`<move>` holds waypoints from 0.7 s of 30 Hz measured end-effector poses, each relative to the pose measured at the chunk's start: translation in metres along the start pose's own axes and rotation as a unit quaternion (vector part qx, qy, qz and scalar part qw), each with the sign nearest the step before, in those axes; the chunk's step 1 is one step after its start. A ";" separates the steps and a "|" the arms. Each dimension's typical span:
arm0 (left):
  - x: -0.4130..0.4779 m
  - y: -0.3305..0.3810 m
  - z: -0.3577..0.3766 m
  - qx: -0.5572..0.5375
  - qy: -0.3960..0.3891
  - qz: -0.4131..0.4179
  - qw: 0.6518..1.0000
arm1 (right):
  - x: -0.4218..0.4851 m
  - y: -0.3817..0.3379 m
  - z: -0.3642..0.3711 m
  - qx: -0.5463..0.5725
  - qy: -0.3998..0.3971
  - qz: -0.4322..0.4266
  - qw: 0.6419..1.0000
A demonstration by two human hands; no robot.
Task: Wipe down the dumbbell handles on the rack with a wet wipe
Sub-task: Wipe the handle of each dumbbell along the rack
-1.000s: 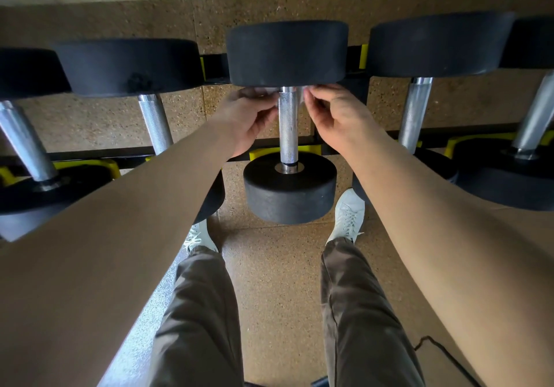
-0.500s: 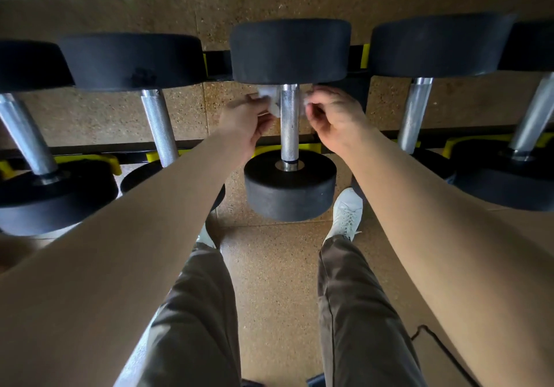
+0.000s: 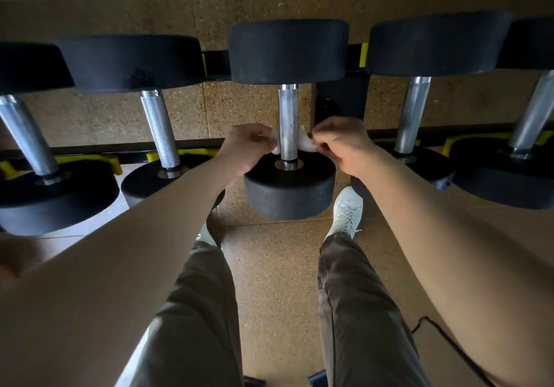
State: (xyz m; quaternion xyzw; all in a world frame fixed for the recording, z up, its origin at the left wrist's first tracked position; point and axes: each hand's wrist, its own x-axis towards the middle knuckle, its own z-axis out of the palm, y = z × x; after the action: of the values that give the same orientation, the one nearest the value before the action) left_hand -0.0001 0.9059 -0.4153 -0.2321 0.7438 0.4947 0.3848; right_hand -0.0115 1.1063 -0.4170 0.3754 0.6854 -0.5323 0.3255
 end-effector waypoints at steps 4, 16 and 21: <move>-0.005 0.002 -0.006 0.153 -0.042 0.018 0.987 | -0.005 0.004 0.006 -0.213 -0.047 -0.073 0.973; -0.009 0.005 0.009 0.226 -0.030 0.002 0.974 | -0.008 -0.015 -0.009 -0.339 -0.112 -0.059 0.932; -0.025 0.004 -0.022 0.200 -0.120 0.022 0.972 | -0.014 -0.005 0.013 -0.319 -0.104 -0.119 0.934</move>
State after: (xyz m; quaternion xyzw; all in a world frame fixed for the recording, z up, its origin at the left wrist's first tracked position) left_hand 0.0044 0.8868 -0.3879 -0.0724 0.7812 0.3682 0.4988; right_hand -0.0082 1.0906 -0.4051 0.1098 0.8211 -0.3564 0.4322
